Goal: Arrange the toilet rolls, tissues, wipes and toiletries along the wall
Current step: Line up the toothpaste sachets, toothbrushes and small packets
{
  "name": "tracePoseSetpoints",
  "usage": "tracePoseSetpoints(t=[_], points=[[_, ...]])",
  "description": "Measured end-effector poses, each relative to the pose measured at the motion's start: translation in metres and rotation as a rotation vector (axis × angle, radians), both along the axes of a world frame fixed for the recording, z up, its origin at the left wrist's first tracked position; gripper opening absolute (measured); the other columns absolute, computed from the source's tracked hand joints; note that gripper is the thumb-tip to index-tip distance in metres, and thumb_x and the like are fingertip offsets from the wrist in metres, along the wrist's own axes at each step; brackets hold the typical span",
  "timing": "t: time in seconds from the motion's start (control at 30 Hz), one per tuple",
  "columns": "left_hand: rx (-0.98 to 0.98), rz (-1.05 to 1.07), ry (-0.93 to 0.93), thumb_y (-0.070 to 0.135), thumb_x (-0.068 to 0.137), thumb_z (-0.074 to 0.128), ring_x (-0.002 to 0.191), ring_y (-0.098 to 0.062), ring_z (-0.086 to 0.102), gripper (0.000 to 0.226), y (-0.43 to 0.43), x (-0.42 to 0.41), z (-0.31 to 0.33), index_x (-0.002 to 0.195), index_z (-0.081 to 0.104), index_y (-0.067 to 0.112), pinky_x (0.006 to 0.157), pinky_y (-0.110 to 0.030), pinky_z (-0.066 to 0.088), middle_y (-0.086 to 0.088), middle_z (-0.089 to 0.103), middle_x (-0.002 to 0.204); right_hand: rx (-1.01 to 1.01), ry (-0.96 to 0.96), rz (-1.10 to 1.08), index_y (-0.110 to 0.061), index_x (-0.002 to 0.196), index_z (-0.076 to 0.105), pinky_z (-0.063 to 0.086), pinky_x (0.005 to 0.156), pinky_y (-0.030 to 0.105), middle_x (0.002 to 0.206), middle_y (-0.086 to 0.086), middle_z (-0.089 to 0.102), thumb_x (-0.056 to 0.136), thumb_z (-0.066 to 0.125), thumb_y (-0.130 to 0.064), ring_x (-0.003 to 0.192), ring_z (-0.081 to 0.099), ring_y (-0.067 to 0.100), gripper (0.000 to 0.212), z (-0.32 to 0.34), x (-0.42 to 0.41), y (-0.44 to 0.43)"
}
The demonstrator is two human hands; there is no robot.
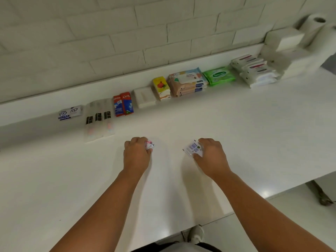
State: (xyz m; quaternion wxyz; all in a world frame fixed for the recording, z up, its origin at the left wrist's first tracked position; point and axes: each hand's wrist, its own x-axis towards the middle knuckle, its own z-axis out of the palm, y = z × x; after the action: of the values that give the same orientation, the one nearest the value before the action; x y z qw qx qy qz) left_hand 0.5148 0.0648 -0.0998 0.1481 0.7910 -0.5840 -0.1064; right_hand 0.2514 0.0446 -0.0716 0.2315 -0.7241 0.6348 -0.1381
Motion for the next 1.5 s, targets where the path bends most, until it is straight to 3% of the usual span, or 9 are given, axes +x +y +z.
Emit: tracePoseSetpoints(t=[0.33, 0.5, 0.67, 0.73, 0.87, 1.03, 1.17, 1.27, 1.5], points=[[0.148, 0.114, 0.103, 0.036, 0.076, 0.081, 0.103, -0.028, 0.055, 0.034, 0.007, -0.029, 0.021, 0.096, 0.06, 0.019, 0.078, -0.03, 0.041, -0.003, 0.052, 0.101, -0.047, 0.228, 0.248, -0.019, 0.11, 0.066, 0.043, 0.087, 0.033, 0.115, 0.0, 0.049, 0.084, 0.06, -0.054, 0.107, 0.043, 0.022, 0.044, -0.009, -0.009, -0.013], [0.219, 0.091, 0.085, 0.053, 0.077, 0.078, 0.104, -0.026, 0.06, 0.061, 0.009, -0.037, 0.024, 0.121, 0.056, 0.018, 0.079, -0.028, 0.044, -0.007, 0.06, 0.112, -0.116, 0.219, 0.325, -0.008, 0.094, 0.068, 0.046, 0.078, 0.031, 0.106, 0.004, 0.057, 0.086, 0.054, -0.023, 0.098, 0.048, 0.023, 0.022, -0.009, -0.006, -0.019], [0.225, 0.037, 0.081, 0.055, 0.079, 0.076, 0.102, -0.026, 0.06, 0.062, 0.015, -0.036, 0.027, 0.125, 0.058, 0.018, 0.081, -0.029, 0.044, -0.01, 0.057, 0.116, -0.157, 0.186, 0.349, -0.008, 0.078, 0.07, 0.044, 0.058, 0.031, 0.08, 0.007, 0.059, 0.082, 0.064, -0.001, 0.074, 0.056, 0.025, 0.01, -0.007, -0.003, -0.027], [0.23, 0.018, 0.096, 0.045, 0.077, 0.081, 0.102, -0.025, 0.06, 0.055, 0.016, -0.034, 0.029, 0.122, 0.061, 0.021, 0.087, -0.032, 0.048, -0.006, 0.052, 0.116, -0.132, 0.118, 0.327, -0.009, 0.081, 0.064, 0.036, 0.063, 0.029, 0.083, 0.007, 0.059, 0.094, 0.054, -0.011, 0.075, 0.052, 0.024, 0.016, -0.003, -0.003, -0.03], [0.226, -0.002, 0.104, 0.04, 0.075, 0.084, 0.09, -0.019, 0.057, 0.031, 0.015, -0.032, 0.033, 0.093, 0.065, 0.024, 0.077, -0.029, 0.046, 0.001, 0.052, 0.101, 0.099, -0.14, 0.198, -0.021, 0.062, 0.042, 0.033, 0.058, 0.029, 0.074, 0.004, 0.06, 0.096, 0.051, -0.015, 0.069, 0.053, 0.025, 0.036, 0.002, 0.001, -0.035], [0.21, 0.047, 0.217, 0.031, 0.079, 0.082, 0.087, -0.018, 0.063, 0.022, 0.015, -0.028, 0.04, 0.09, 0.067, 0.019, 0.074, -0.028, 0.049, 0.001, 0.068, 0.092, 0.307, -0.487, 0.075, 0.0, 0.075, 0.057, 0.044, 0.062, 0.029, 0.072, 0.016, 0.066, 0.095, 0.055, -0.013, 0.059, 0.063, 0.017, 0.024, 0.005, 0.013, -0.032], [0.114, 0.07, 0.345, 0.03, 0.085, 0.077, 0.081, -0.014, 0.06, 0.014, 0.017, -0.014, 0.052, 0.083, 0.072, 0.017, 0.065, -0.021, 0.043, 0.002, 0.071, 0.086, 0.47, -0.706, -0.002, -0.004, 0.076, 0.056, 0.044, 0.054, 0.023, 0.069, 0.012, 0.059, 0.096, 0.051, -0.005, 0.049, 0.054, 0.011, 0.021, 0.017, 0.031, -0.025], [0.048, 0.091, 0.471, 0.034, 0.092, 0.069, 0.082, -0.015, 0.062, 0.021, 0.02, 0.001, 0.061, 0.083, 0.073, 0.016, 0.074, -0.029, 0.048, 0.003, 0.072, 0.085, 0.522, -0.764, -0.005, -0.007, 0.077, 0.057, 0.044, 0.054, 0.025, 0.068, 0.009, 0.062, 0.094, 0.049, -0.004, 0.05, 0.057, 0.011, 0.019, 0.023, 0.051, -0.02], [-0.12, 0.188, 0.68, 0.024, 0.103, 0.052, 0.06, -0.004, 0.05, 0.019, 0.034, 0.048, 0.066, 0.093, 0.068, 0.02, 0.064, -0.026, 0.042, 0.013, 0.06, 0.074, 0.535, -0.743, 0.023, 0.003, 0.091, 0.063, 0.051, 0.063, 0.034, 0.078, 0.02, 0.071, 0.093, 0.054, -0.01, 0.063, 0.065, 0.021, 0.016, 0.024, 0.114, -0.014]])
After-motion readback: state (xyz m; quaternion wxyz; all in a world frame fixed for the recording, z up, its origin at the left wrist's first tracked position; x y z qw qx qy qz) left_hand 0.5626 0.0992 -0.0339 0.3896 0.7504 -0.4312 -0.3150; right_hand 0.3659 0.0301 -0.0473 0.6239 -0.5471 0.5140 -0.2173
